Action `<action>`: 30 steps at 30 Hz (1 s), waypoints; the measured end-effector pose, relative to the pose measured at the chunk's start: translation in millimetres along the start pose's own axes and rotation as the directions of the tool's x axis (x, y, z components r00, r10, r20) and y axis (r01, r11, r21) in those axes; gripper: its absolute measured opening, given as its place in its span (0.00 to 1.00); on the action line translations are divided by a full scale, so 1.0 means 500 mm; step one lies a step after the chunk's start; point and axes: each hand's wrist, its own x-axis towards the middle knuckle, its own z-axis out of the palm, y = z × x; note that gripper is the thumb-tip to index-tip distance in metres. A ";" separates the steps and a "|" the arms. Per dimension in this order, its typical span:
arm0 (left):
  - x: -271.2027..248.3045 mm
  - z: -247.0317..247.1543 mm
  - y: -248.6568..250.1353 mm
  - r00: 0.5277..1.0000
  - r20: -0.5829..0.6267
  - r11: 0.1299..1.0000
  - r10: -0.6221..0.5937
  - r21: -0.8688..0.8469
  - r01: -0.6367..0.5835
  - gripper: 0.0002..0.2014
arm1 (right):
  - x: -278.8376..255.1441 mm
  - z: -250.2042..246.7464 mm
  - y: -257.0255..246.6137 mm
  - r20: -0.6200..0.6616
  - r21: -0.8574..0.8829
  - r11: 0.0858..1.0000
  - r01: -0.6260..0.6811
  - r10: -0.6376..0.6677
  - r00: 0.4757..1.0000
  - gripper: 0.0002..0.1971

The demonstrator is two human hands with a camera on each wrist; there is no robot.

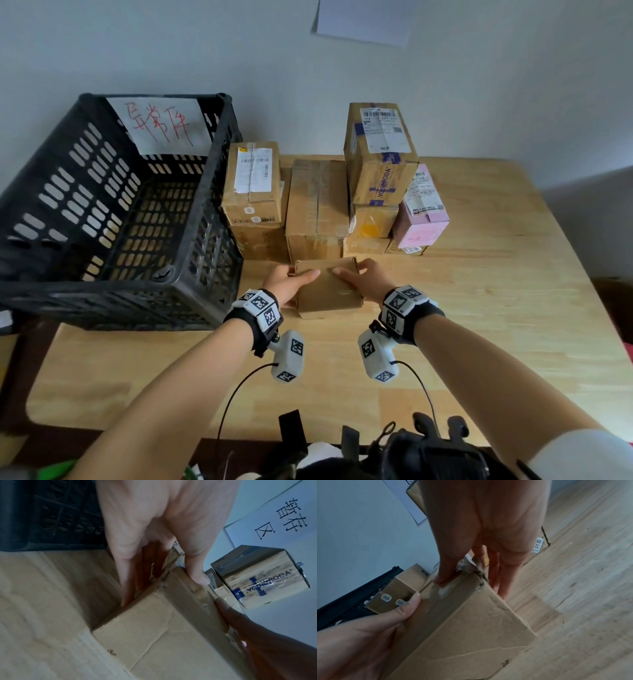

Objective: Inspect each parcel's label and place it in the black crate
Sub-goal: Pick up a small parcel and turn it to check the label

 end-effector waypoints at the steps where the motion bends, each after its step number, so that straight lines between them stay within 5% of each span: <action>1: 0.000 0.001 0.005 1.000 0.008 1.000 -0.010 -0.002 0.010 0.22 | 0.003 0.004 -0.001 0.000 -0.007 1.000 0.001 -0.001 1.000 0.39; 13: 0.025 -0.008 0.018 0.999 0.033 0.999 -0.041 -0.017 0.041 0.20 | 0.027 -0.001 -0.028 0.122 0.010 1.000 0.029 -0.030 0.992 0.34; 18: 0.019 -0.014 0.008 0.999 0.036 0.999 -0.037 -0.022 0.037 0.31 | 0.002 0.007 -0.024 0.125 0.096 0.995 0.030 -0.042 0.991 0.33; 22: 0.025 -0.025 -0.006 0.997 0.073 0.999 -0.035 -0.023 0.037 0.50 | -0.023 0.014 -0.008 0.100 0.033 0.997 0.065 -0.068 0.993 0.33; 30: 0.006 -0.016 -0.045 0.962 0.244 0.965 -0.126 -0.195 0.176 0.13 | -0.061 -0.066 -0.018 0.065 -0.001 1.000 0.031 -0.030 0.997 0.24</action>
